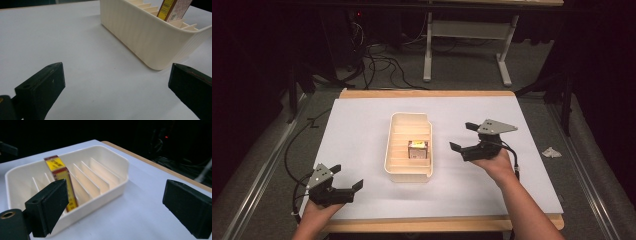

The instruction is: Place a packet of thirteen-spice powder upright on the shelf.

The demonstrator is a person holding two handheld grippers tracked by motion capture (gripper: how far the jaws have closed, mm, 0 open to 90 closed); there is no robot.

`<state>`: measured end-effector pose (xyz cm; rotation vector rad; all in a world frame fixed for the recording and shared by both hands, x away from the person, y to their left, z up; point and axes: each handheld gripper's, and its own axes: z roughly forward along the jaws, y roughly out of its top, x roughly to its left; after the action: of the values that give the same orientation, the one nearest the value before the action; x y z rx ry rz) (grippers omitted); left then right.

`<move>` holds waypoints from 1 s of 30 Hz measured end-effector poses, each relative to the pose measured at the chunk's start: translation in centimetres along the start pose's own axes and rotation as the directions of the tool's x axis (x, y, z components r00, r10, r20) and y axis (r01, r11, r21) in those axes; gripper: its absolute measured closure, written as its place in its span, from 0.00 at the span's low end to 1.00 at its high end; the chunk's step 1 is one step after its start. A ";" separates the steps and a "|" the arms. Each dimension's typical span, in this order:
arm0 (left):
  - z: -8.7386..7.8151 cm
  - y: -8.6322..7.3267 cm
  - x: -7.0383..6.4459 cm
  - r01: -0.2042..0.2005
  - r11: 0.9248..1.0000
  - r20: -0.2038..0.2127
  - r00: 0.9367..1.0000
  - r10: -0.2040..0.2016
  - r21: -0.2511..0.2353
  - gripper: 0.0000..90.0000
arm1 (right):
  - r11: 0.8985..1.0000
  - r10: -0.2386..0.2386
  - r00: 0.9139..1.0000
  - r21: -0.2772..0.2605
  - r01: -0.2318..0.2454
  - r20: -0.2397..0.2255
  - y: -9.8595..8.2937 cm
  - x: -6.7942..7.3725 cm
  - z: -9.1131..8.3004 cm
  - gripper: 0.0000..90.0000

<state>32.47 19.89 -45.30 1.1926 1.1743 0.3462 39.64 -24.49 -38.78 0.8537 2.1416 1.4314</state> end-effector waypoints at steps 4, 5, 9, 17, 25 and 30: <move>0.3 -0.1 -0.2 0.003 1.000 0.005 1.000 -0.003 0.000 0.01 | 1.000 0.026 0.997 -0.002 -0.026 0.066 -1.3 -0.8 -2.7 0.08; 0.4 -0.1 -0.2 -0.001 1.000 0.006 1.000 0.001 0.005 0.01 | 0.999 0.036 0.996 -0.002 -0.036 0.084 -1.8 -0.9 -3.4 0.08; 0.7 -0.2 -0.2 -0.004 1.000 0.007 1.000 0.004 0.003 0.01 | 0.998 0.060 0.987 -0.012 -0.059 0.147 -3.7 -0.9 -6.2 0.08; 1.4 -0.5 -0.4 -0.010 1.000 0.008 1.000 0.010 0.008 0.02 | 0.984 0.172 0.952 -0.091 -0.154 0.254 -9.3 0.4 -10.3 0.09; 1.8 -0.9 -0.7 -0.020 1.000 0.005 1.000 0.020 0.014 0.02 | 0.996 0.088 0.971 -0.010 -0.088 0.223 -9.9 1.2 -9.1 0.09; 1.9 -1.0 -0.6 -0.020 1.000 0.000 1.000 0.020 0.019 0.02 | 0.996 0.094 0.970 -0.021 -0.091 0.226 -10.0 1.1 -9.1 0.09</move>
<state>33.47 18.05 -46.00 1.2216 1.1694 0.3510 30.39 -32.58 -44.63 1.0712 1.9448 1.3172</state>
